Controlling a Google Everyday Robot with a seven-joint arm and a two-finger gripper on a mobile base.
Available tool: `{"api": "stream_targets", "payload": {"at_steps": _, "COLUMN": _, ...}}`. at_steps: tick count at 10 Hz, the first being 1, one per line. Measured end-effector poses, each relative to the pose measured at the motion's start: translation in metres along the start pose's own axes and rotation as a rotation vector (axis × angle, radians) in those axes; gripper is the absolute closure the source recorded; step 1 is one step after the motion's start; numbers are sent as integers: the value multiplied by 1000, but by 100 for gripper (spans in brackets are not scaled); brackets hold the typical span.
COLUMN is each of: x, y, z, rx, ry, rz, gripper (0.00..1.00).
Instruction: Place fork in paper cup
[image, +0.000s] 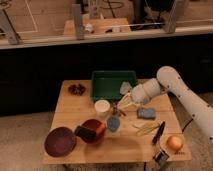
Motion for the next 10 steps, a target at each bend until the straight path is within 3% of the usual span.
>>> {"api": "stream_targets", "payload": {"at_steps": 3, "x": -26, "y": -14, "z": 15, "rx": -4, "ry": -82, "rz": -4, "gripper": 100}}
{"api": "stream_targets", "payload": {"at_steps": 4, "x": -34, "y": -18, "z": 28, "rx": -21, "ry": -113, "rz": 0, "gripper": 100}}
{"api": "stream_targets", "payload": {"at_steps": 10, "x": -36, "y": -20, "z": 33, "rx": -29, "ry": -120, "rz": -1, "gripper": 100}}
